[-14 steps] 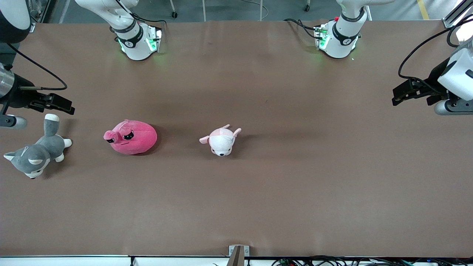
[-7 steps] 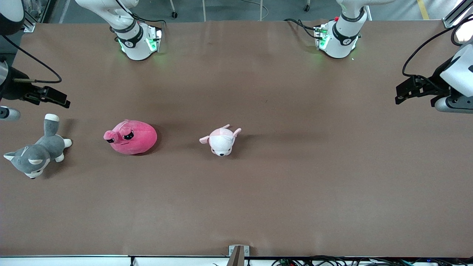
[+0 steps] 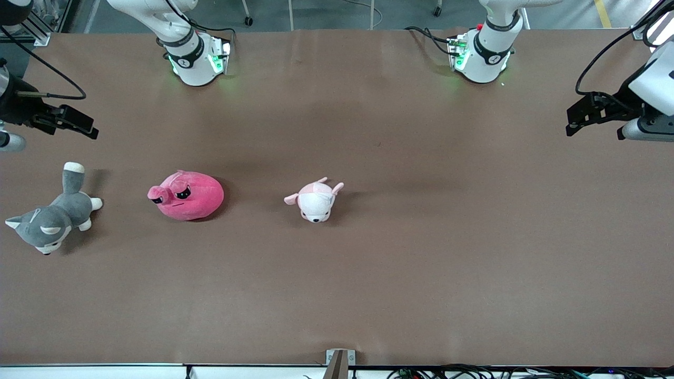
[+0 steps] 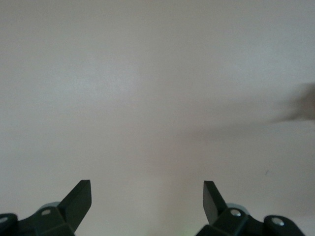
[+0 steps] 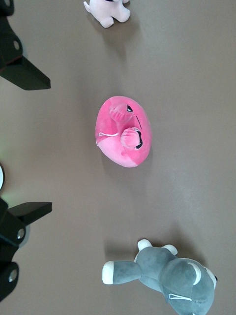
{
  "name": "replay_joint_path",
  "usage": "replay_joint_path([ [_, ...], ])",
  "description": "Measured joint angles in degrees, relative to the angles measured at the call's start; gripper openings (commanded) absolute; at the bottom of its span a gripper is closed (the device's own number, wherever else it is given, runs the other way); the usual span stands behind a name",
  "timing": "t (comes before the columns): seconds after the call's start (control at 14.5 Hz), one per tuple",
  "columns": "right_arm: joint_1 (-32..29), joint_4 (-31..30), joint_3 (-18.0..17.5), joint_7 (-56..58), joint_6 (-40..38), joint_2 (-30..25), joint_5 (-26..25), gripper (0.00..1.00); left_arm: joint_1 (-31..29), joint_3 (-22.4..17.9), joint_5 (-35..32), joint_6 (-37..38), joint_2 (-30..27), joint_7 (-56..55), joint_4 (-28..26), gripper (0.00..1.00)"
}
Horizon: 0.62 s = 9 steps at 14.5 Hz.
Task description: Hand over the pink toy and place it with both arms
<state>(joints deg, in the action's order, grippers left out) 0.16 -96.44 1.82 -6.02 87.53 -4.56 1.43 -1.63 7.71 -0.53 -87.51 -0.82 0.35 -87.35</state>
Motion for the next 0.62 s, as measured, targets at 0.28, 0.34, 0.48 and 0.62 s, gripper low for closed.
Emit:
replay_joint_path([
  [0.28,-0.11,-1.66,0.31,0.00,-0.04,-3.03,0.00,1.00,0.09,0.00,0.00,-0.01,-0.35,0.00,-0.15,1.00],
  [0.34,-0.24,-1.89,0.47,0.00,-0.13,-3.59,0.00,1.00,0.07,0.00,0.00,-0.01,-0.35,0.00,-0.15,1.00],
  [0.48,-0.44,-2.21,0.62,0.01,-0.34,-4.42,0.00,1.00,0.03,-0.01,0.00,-0.01,-0.35,0.00,-0.15,1.00],
  [0.62,-0.48,-2.25,0.69,0.02,-0.79,-4.99,0.00,1.00,0.03,-0.01,0.00,-0.08,-0.35,0.00,-0.14,1.00],
])
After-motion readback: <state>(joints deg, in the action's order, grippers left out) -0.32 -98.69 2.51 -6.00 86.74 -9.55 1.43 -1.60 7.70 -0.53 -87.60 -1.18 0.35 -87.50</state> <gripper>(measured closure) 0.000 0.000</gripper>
